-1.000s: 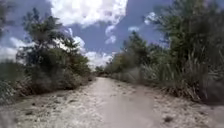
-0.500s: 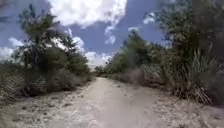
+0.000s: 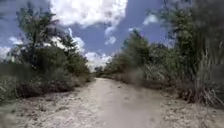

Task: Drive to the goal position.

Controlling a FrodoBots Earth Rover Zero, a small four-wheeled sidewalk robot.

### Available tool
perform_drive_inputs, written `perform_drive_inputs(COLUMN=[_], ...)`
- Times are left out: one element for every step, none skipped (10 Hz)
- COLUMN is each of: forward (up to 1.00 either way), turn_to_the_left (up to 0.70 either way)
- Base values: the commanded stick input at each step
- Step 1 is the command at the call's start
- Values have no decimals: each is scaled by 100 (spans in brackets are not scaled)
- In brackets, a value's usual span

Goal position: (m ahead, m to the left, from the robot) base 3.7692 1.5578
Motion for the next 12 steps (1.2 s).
perform_drive_inputs(forward=[45, 45, 45, 45, 45, 45, 45, 45, 45, 45, 45, 45], turn_to_the_left=[0, 0, 0, 0, 0, 0, 0, 0, 0, 0, 0, 0])
